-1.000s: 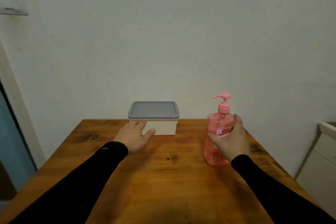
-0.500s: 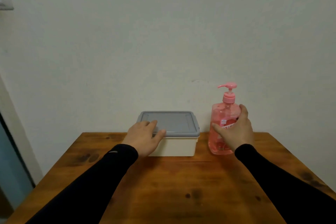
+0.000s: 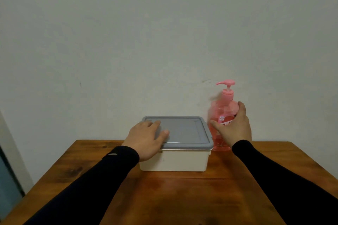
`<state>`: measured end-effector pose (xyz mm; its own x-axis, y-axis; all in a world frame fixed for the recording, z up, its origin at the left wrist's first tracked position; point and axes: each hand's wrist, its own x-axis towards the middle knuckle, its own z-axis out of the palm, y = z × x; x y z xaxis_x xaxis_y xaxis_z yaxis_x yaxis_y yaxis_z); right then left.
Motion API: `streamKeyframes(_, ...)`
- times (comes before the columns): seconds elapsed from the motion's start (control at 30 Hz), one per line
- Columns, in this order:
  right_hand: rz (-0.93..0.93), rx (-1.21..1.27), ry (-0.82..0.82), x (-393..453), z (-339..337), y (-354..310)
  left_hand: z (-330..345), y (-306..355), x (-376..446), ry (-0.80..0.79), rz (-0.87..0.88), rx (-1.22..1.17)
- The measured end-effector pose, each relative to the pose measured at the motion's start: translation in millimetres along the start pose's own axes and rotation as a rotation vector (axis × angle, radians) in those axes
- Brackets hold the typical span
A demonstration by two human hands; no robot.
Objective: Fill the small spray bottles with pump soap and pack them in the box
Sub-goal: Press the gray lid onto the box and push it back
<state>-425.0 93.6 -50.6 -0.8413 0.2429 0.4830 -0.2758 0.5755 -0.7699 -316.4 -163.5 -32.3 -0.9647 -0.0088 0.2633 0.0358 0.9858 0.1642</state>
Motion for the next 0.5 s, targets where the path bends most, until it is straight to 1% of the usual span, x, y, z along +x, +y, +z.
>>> streamKeyframes(0.2, -0.006, -0.012, 0.008, 9.3, 7.7, 4.0, 1.6, -8.7, 4.5, 0.000, -0.016, -0.024)
streamKeyframes(0.4, 0.019, -0.033, -0.022, 12.2, 7.7, 7.3, -0.9, -8.4, 5.2, -0.001, -0.012, -0.013)
streamKeyframes(0.5, 0.002, -0.070, -0.058, 13.0, 4.4, 7.9, -3.4, -5.1, 4.4, -0.005, -0.018, -0.022)
